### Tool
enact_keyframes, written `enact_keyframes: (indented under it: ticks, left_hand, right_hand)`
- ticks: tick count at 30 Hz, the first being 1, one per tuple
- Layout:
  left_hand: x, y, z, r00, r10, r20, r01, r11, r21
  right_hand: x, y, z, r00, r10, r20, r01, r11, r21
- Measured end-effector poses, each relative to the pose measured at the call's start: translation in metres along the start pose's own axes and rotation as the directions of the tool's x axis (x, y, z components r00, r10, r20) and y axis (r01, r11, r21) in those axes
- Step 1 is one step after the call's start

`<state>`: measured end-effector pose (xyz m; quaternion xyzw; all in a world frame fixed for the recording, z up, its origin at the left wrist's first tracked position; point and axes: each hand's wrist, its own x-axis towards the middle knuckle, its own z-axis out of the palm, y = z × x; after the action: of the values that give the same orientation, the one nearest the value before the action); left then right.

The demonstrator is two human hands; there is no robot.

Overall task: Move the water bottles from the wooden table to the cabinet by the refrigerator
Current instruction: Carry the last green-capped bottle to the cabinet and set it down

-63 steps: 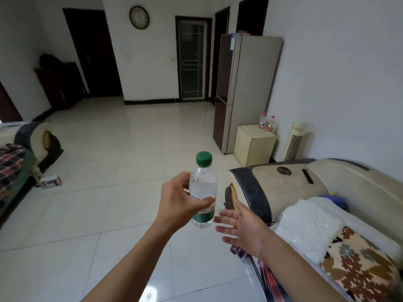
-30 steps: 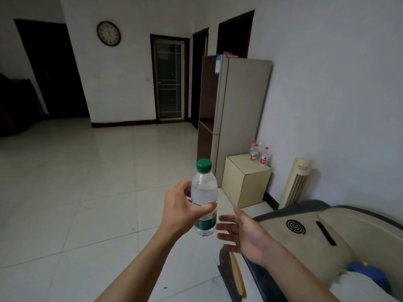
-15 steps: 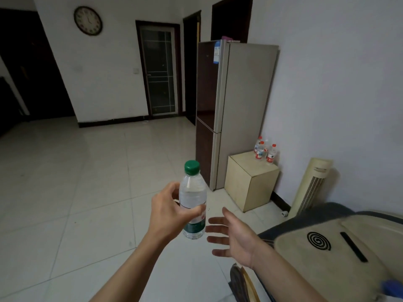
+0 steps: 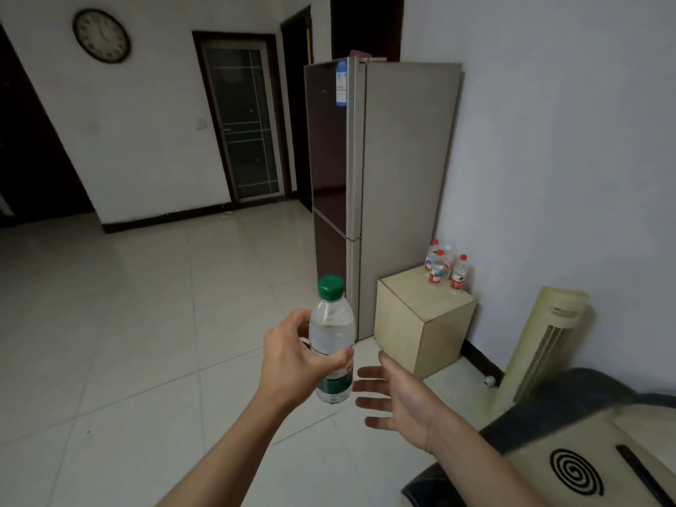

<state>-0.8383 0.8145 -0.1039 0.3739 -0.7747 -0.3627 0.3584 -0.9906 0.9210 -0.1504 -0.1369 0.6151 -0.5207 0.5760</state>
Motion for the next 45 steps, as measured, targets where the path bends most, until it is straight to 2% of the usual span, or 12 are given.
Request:
enact_keyframes:
  ticks: [7,16,24,30,35,41,45]
  left_hand:
    - [0.091,-0.034,0.014,0.997,0.046,0.055,-0.043,0.997,-0.06]
    - [0.22,-0.092,-0.017,0.992,0.082,0.091,-0.066,0.984,-0.165]
    - [0.297,-0.125,-0.008,0.985,0.093,0.148,-0.061,0.976,-0.207]
    - [0.37,-0.137,0.031,0.977,0.081,0.195,-0.049,0.985,-0.167]
    - [0.439,-0.129,0.076,0.962,0.116,0.248,-0.093,0.99,-0.102]
    - [0.518,-0.106,0.136,0.951,0.137,0.278,-0.118,0.989,-0.085]
    - [0.55,-0.085,0.185,0.924,0.178,0.339,-0.147,0.982,-0.117]
  right_hand:
    - [0.08,-0.046,0.007,0.996,-0.012,-0.093,0.013,1.0,0.009]
    - [0.177,-0.119,0.061,0.983,-0.04,-0.179,0.034,0.999,-0.036]
    - [0.24,-0.155,0.074,0.975,-0.011,-0.222,0.005,1.0,-0.027]
    - [0.31,-0.187,0.042,0.982,0.004,-0.19,-0.007,1.0,-0.015]
    - [0.377,-0.225,-0.001,0.99,-0.022,-0.137,0.028,0.999,0.043]
    - [0.417,-0.28,-0.054,0.987,-0.04,-0.157,0.056,0.993,0.1]
    - [0.426,-0.3,-0.096,0.97,-0.036,-0.241,0.082,0.98,0.182]
